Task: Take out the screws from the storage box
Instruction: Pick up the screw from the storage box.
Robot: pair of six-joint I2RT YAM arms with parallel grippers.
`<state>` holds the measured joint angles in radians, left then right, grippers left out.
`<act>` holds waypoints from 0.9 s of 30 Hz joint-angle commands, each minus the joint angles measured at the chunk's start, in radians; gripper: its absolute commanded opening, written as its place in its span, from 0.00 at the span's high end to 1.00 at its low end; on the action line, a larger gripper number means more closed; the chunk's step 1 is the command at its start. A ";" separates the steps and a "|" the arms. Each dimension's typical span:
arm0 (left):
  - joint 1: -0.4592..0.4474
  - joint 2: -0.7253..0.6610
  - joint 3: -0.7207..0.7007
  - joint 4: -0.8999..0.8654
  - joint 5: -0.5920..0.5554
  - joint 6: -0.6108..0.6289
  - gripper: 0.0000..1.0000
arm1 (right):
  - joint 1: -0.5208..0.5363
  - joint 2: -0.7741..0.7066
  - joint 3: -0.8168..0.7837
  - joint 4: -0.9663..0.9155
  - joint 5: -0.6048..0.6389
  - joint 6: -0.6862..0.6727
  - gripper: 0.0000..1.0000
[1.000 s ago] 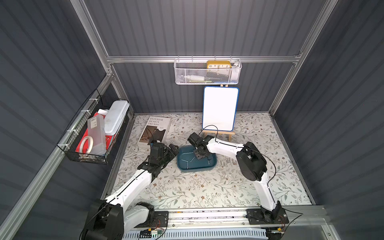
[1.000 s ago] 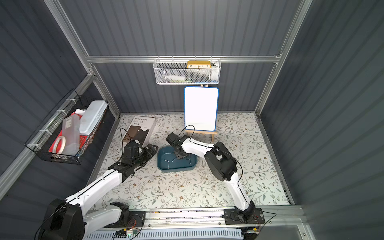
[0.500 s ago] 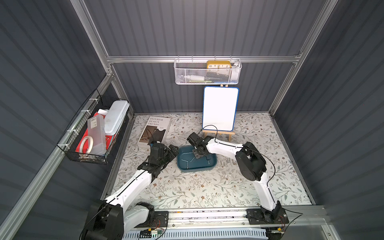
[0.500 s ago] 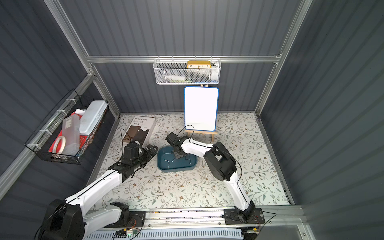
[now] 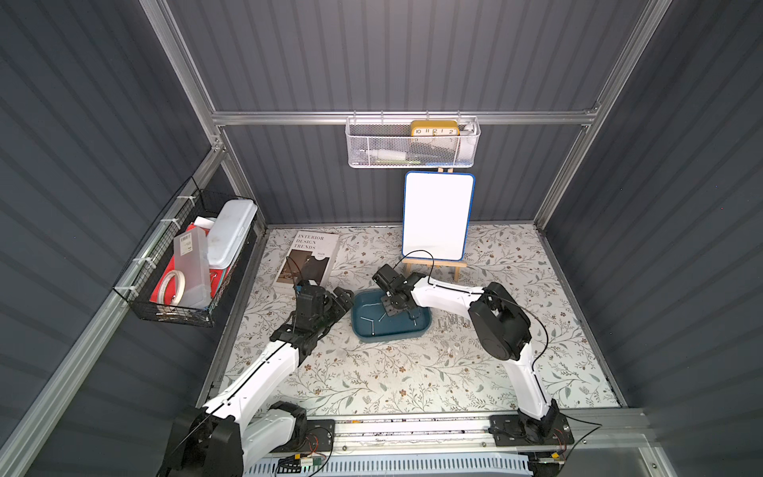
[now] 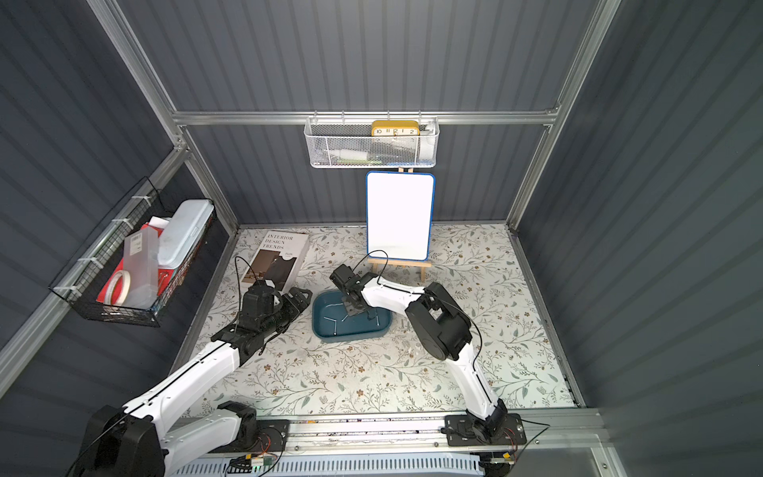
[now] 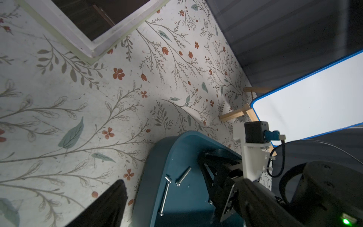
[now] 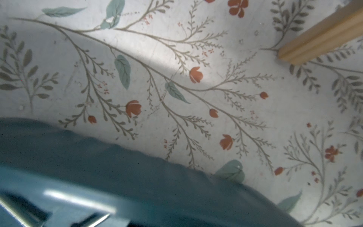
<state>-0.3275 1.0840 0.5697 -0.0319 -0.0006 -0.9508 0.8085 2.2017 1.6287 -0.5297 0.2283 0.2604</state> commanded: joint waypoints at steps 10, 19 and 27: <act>0.004 -0.032 -0.002 -0.030 -0.009 -0.013 0.07 | 0.000 0.015 -0.004 -0.110 -0.043 0.040 0.62; 0.004 -0.039 0.011 -0.037 -0.007 -0.013 0.08 | 0.000 -0.061 0.033 -0.172 -0.018 0.176 0.59; 0.004 -0.046 0.009 -0.028 -0.007 -0.009 0.07 | 0.001 -0.119 0.037 -0.293 -0.027 0.485 0.56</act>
<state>-0.3275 1.0508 0.5663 -0.0486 -0.0010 -0.9581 0.8078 2.1162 1.6531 -0.7464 0.2066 0.5941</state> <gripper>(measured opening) 0.926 0.435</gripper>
